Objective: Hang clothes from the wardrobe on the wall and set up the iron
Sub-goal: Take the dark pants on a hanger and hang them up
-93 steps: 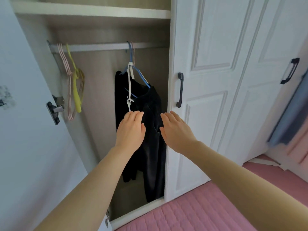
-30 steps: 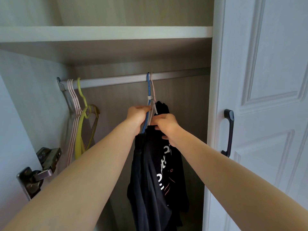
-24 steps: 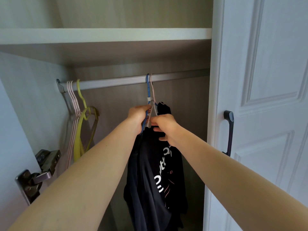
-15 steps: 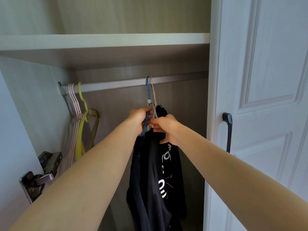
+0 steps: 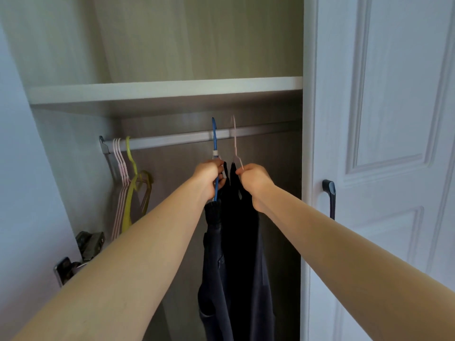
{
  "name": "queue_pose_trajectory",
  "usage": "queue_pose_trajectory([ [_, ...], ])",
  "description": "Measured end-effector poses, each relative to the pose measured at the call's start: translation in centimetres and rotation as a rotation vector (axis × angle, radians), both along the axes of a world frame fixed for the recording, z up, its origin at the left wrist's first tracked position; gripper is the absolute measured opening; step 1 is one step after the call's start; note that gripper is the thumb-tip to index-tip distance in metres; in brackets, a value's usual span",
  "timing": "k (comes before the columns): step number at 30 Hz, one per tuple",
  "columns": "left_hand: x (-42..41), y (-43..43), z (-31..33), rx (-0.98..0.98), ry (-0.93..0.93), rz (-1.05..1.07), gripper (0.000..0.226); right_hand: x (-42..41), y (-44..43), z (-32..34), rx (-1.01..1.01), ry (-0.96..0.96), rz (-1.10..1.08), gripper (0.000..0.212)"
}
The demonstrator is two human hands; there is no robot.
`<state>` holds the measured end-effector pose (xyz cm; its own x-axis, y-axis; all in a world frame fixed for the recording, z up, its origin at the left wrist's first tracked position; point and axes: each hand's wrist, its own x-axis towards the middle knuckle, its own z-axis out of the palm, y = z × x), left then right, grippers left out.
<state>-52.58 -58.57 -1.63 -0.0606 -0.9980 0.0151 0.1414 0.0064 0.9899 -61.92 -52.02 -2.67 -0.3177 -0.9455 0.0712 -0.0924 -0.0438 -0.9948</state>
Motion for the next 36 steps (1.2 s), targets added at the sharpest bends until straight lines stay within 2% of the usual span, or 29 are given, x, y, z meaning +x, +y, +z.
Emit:
queue_pose_trajectory([
  [8,1.3,3.0,1.6,-0.021,0.051,0.000,0.016,0.6,3.3,1.3,-0.039,0.071,0.029,0.026],
  [20,3.6,11.3,-1.7,0.114,0.166,-0.049,0.019,2.3,11.1,-1.4,0.016,0.160,-0.014,0.022],
  [36,6.5,27.3,-2.5,0.247,0.291,-0.057,0.012,6.1,27.4,-0.5,0.007,0.281,-0.156,0.024],
])
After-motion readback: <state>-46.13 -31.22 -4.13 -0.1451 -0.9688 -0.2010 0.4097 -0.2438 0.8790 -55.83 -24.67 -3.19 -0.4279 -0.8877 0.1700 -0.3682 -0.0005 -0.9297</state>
